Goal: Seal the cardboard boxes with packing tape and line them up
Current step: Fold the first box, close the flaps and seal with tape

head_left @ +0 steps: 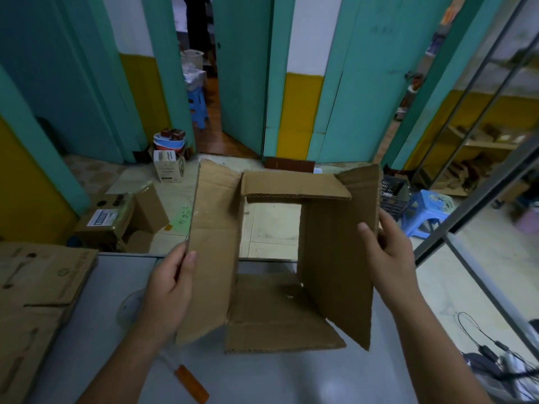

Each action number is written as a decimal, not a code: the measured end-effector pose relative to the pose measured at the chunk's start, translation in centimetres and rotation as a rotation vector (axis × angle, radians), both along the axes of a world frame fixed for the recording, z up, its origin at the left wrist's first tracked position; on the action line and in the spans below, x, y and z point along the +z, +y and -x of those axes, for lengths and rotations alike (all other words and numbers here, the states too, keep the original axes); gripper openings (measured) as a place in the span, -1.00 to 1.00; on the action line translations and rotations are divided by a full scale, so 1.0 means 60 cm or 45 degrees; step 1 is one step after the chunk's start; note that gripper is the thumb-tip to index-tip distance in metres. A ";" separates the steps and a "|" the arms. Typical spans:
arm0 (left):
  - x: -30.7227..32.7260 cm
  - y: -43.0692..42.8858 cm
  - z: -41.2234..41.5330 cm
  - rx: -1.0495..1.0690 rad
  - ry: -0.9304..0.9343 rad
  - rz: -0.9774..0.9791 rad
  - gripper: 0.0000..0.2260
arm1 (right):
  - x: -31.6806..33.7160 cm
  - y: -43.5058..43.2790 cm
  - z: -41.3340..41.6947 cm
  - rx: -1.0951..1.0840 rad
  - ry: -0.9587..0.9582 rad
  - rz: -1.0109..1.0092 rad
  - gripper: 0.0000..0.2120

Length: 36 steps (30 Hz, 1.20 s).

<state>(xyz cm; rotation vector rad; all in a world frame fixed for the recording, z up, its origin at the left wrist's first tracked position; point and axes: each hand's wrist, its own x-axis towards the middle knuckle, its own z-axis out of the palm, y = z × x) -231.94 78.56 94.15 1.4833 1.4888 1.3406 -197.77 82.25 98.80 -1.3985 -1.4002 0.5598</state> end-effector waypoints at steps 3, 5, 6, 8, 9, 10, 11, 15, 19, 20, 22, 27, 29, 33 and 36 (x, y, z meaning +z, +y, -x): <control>0.029 0.019 0.011 -0.013 -0.003 -0.001 -0.77 | 0.039 0.010 -0.011 0.056 0.119 0.066 -0.63; 0.045 0.036 0.014 -0.028 -0.007 0.052 -0.75 | 0.057 0.017 -0.020 0.124 0.134 0.124 -0.60; 0.051 0.043 0.014 -0.036 -0.021 0.099 -0.75 | 0.061 0.020 -0.022 0.143 0.114 0.149 -0.58; 0.057 0.057 0.012 -0.052 -0.070 0.196 -0.76 | 0.060 0.026 -0.024 0.138 0.074 0.228 -0.57; 0.059 0.063 0.011 -0.048 -0.098 0.234 -0.76 | 0.057 0.028 -0.023 0.123 0.072 0.272 -0.55; 0.060 0.069 0.010 -0.040 -0.122 0.265 -0.76 | 0.052 0.028 -0.021 0.095 0.053 0.306 -0.52; 0.060 0.075 0.009 -0.034 -0.139 0.284 -0.75 | 0.049 0.027 -0.018 0.053 -0.012 0.314 -0.48; 0.060 0.092 0.006 -0.027 -0.116 0.278 -0.76 | 0.070 -0.020 0.004 -0.046 -0.518 -0.092 -0.45; 0.061 0.096 0.000 -0.024 -0.093 0.267 -0.75 | 0.093 -0.090 0.044 0.594 -0.911 -0.165 -0.58; 0.062 0.097 -0.001 -0.023 -0.094 0.270 -0.75 | 0.090 -0.097 0.055 0.713 -1.079 -0.058 -0.58; 0.066 0.097 -0.001 -0.029 -0.092 0.279 -0.75 | 0.077 -0.095 0.071 0.795 -1.359 0.053 -0.66; 0.070 0.095 -0.005 -0.071 -0.040 0.282 -0.76 | 0.065 -0.063 0.072 0.597 -1.355 0.148 -0.69; 0.070 0.095 -0.010 -0.091 -0.045 0.259 -0.77 | 0.062 -0.049 0.079 0.487 -1.351 0.136 -0.63; 0.066 0.092 -0.019 -0.151 -0.055 0.210 -0.76 | 0.053 -0.009 0.110 0.383 -1.430 0.135 -0.52; 0.063 0.094 -0.023 -0.153 -0.047 0.187 -0.76 | 0.048 0.020 0.126 0.330 -1.542 0.133 -0.14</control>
